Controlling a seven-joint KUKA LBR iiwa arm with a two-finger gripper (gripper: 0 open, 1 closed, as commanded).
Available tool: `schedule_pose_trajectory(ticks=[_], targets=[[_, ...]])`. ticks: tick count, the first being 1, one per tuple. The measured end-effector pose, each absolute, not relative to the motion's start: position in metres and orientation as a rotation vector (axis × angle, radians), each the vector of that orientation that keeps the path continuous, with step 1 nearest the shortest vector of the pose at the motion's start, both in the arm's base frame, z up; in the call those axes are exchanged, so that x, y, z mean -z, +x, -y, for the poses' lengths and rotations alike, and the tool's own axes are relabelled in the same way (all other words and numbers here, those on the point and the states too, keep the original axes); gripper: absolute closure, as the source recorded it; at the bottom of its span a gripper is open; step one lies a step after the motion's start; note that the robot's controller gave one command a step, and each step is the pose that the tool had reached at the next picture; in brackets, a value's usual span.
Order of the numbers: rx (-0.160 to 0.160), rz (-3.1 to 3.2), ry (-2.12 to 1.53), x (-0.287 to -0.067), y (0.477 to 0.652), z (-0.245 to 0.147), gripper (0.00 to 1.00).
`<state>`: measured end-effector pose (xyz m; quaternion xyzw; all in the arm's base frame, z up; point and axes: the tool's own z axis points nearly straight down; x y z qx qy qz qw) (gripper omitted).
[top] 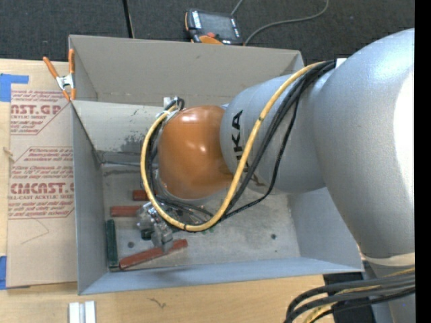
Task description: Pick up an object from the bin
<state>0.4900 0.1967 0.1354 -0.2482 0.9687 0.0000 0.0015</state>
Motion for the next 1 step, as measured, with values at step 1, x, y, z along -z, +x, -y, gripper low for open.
schedule_pose_trajectory(ticks=[1], targets=[[0.0, -3.041, -0.779, -0.1471, 0.4902, -0.1972, 1.0]])
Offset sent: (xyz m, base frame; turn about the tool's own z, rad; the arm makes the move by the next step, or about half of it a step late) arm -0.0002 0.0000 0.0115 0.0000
